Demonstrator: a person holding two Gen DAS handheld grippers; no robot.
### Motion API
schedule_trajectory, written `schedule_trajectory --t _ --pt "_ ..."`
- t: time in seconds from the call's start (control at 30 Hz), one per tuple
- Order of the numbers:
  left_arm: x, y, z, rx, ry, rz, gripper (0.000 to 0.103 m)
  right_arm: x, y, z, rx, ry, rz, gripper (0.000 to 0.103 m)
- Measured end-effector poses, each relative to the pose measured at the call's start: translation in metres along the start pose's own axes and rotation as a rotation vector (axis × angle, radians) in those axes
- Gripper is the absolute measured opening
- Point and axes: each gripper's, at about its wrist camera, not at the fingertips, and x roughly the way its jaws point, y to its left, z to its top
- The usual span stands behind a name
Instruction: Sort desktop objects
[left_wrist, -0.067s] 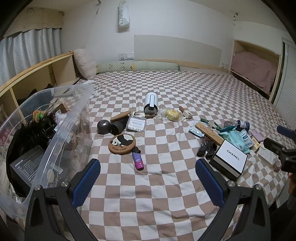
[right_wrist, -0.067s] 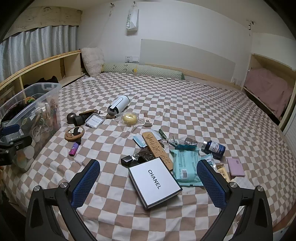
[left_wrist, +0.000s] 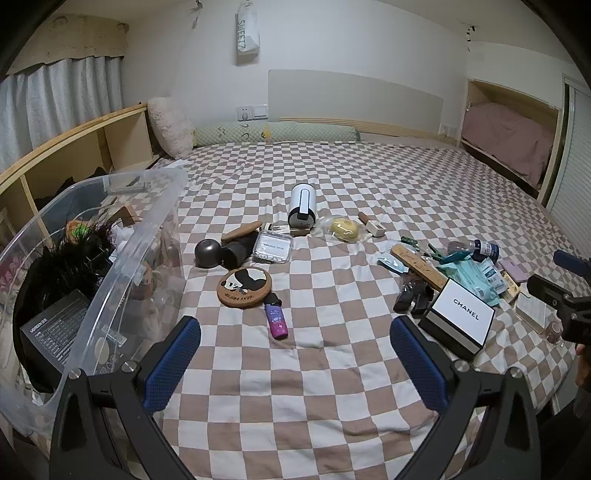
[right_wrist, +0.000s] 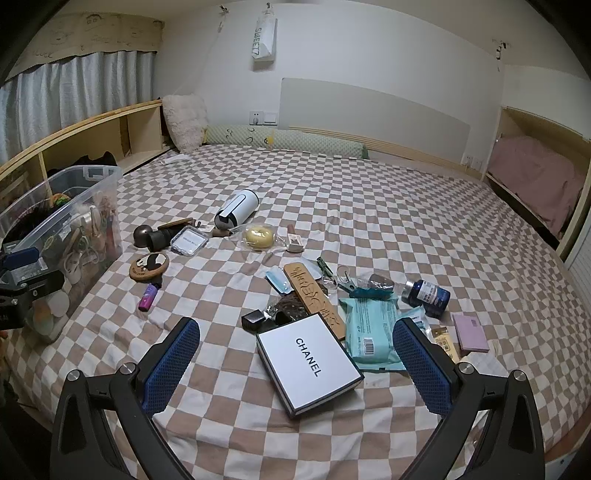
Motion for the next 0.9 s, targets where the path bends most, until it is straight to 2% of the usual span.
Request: schedule_trajectory --t 0.2,0.9 --pt "-0.0027 -0.0011 -0.0029 0.012 -0.02 0.009 0.103 -0.002 -0.0013 0.001 0.0 -0.002 -0.002 0.103" --pt "0.0006 0.0006 -0.0009 -0.002 0.002 0.017 0.103 0.0021 -0.0024 0.0003 0.001 0.003 -0.002 0.103"
